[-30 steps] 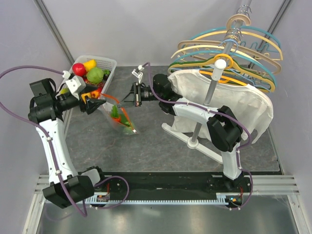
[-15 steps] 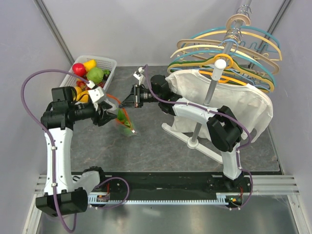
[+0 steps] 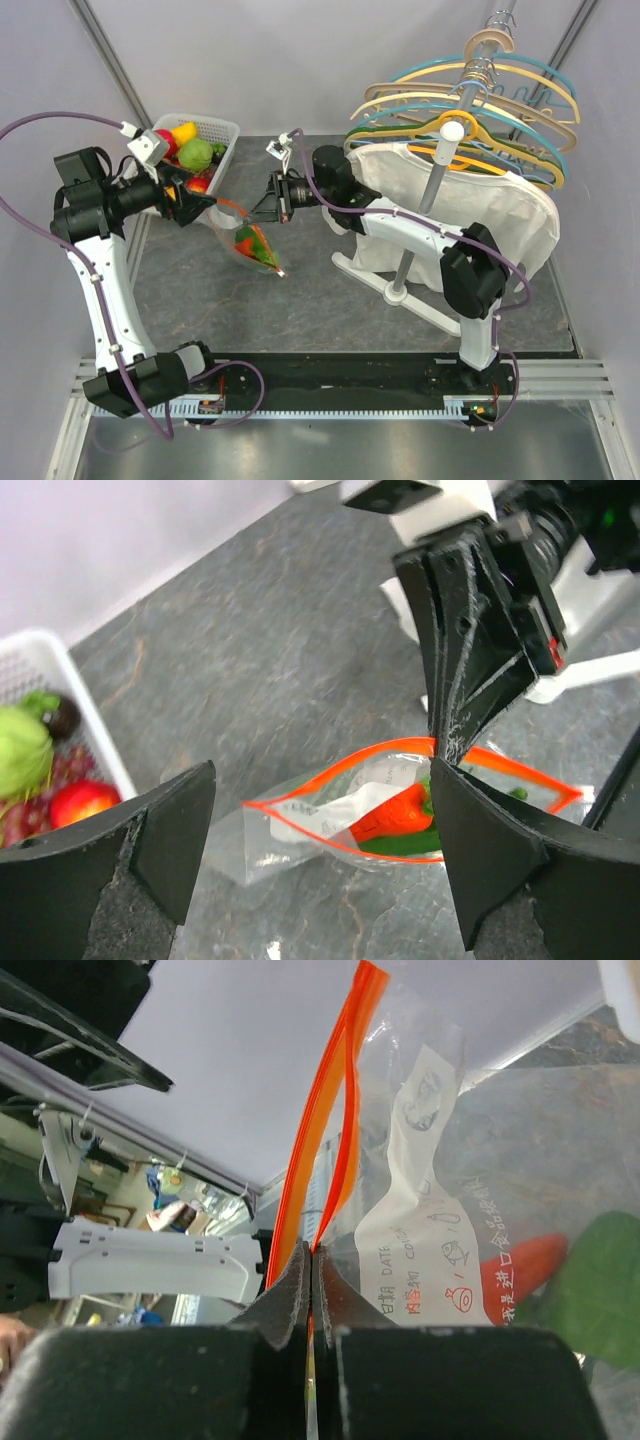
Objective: Place the food in the zip-top bag and seal the zipper
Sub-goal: Zip the zipper food storage bag at the center of the board.
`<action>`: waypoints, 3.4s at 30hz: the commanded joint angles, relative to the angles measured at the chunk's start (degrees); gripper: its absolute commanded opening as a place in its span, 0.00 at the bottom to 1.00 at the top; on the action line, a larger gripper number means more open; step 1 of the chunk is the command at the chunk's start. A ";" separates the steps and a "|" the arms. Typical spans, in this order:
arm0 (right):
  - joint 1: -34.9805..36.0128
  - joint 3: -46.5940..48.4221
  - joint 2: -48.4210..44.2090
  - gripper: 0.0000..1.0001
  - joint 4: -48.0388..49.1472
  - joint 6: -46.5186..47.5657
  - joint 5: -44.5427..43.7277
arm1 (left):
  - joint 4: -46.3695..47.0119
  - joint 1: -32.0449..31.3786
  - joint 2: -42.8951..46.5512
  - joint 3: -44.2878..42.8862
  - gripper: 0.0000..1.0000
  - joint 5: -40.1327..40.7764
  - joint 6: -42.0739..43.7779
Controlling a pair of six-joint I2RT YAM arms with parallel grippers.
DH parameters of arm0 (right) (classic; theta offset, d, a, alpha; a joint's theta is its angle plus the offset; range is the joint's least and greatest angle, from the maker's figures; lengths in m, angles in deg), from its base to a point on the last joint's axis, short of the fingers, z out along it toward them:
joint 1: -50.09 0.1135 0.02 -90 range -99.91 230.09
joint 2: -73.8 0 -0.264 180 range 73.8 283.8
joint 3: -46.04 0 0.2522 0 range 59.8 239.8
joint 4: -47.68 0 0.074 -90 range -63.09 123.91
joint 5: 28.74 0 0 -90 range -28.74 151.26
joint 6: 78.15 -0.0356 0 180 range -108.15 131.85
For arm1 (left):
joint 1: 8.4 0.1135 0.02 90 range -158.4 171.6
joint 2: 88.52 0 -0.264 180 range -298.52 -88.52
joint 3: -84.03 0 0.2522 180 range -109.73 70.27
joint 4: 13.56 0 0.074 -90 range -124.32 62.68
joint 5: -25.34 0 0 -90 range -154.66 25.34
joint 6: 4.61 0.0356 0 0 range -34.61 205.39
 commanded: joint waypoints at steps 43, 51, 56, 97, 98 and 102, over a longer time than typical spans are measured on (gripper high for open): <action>3.74 8.98 -3.09 0.00 -29.03 33.44 3.10 | -28.25 -14.35 3.50 14.26 0.76 4.90 44.14; 4.27 6.52 -4.67 0.00 -29.47 36.78 1.61 | -22.78 -14.44 3.85 17.36 0.24 11.07 40.89; 4.18 5.02 -6.52 0.50 -29.56 38.01 -0.84 | -15.94 -13.57 2.80 17.09 0.02 10.81 29.50; 4.10 -37.95 -26.82 0.73 9.45 50.05 -22.49 | -17.07 -4.42 -10.39 14.89 0.02 1.58 39.83; 4.10 -38.57 -26.91 0.69 10.77 50.49 -21.78 | -17.07 -4.51 -10.56 14.72 0.02 1.58 39.74; 4.10 -40.95 -26.47 0.57 12.36 52.77 -20.89 | -17.15 -3.98 -11.44 14.02 0.02 1.23 39.57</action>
